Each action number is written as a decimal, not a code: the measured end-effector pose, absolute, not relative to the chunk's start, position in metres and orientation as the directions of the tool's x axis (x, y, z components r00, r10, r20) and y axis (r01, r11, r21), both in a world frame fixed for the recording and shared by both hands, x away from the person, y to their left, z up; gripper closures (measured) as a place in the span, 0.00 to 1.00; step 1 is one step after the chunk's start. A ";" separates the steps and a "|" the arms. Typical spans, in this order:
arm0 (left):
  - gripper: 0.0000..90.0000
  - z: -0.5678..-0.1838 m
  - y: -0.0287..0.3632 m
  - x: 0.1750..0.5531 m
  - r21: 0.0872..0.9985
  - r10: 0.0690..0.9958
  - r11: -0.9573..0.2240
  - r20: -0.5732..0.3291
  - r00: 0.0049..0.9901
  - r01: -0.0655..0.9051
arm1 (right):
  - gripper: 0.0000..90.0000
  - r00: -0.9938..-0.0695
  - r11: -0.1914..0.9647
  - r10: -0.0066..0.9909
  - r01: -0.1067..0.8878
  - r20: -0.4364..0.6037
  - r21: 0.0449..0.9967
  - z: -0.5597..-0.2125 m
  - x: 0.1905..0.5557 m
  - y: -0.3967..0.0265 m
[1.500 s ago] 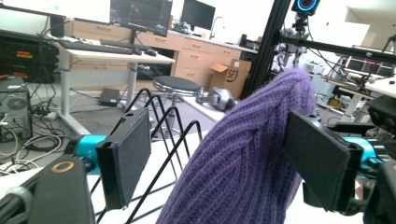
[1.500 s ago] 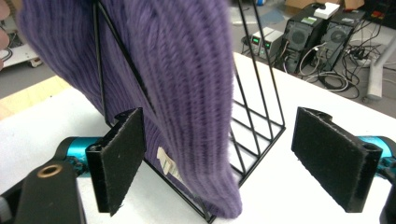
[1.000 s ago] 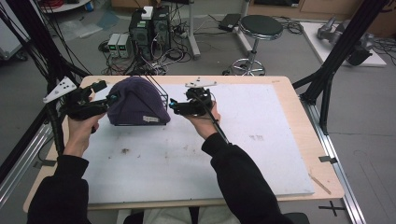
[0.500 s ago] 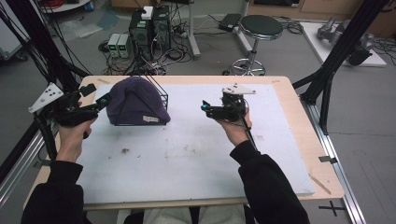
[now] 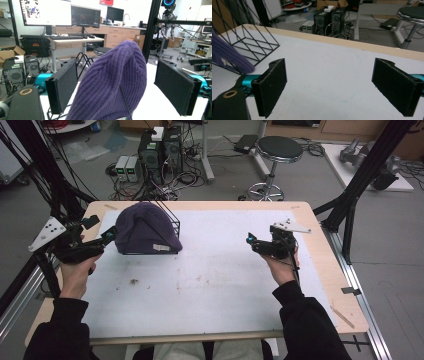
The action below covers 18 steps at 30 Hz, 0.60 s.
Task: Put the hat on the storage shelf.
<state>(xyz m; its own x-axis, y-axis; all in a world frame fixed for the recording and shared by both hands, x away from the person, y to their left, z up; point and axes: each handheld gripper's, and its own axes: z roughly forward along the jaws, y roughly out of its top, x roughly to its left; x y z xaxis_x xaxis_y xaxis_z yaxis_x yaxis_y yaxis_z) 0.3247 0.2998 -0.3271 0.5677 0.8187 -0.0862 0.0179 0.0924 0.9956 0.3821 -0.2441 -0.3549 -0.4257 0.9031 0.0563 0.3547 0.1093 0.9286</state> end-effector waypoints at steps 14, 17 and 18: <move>0.21 -0.335 0.290 0.307 0.998 0.845 0.058 -0.052 0.532 0.006 | 0.12 -0.311 0.028 0.947 0.338 0.083 0.941 -0.365 0.353 -0.296; 0.21 -0.341 0.287 0.300 0.999 0.857 0.047 -0.041 0.514 0.002 | 0.12 -0.293 0.011 0.952 0.321 0.088 0.947 -0.369 0.345 -0.302; 0.21 -0.343 0.286 0.298 0.999 0.860 0.046 -0.040 0.510 0.001 | 0.12 -0.289 0.011 0.953 0.317 0.086 0.948 -0.370 0.343 -0.304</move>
